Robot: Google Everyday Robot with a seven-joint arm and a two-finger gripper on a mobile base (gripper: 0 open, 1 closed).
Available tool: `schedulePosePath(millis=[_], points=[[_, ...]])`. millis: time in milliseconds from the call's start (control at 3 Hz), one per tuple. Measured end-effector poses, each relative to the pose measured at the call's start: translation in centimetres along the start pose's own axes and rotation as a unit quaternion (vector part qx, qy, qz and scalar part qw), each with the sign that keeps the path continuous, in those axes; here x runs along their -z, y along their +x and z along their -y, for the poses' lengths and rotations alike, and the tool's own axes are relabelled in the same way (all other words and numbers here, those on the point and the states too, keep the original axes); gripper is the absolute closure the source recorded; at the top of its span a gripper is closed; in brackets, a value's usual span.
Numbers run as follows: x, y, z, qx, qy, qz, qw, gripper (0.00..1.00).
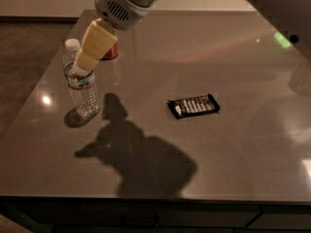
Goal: Move water bottle near rxbar chocolate
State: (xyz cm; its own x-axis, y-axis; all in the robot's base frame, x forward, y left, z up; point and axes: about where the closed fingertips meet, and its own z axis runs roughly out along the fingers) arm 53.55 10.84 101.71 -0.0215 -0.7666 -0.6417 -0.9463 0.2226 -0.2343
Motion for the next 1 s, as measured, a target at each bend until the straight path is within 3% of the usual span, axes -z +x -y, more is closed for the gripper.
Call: schedulePosePath(millis=[333,1000], points=[[-2.9,-0.5,-0.3,-0.003,-0.016,-0.015,0.9998,0.0],[-5.0,-1.8,-2.6,0.016,-0.037,-0.012,0.9991,0.0]])
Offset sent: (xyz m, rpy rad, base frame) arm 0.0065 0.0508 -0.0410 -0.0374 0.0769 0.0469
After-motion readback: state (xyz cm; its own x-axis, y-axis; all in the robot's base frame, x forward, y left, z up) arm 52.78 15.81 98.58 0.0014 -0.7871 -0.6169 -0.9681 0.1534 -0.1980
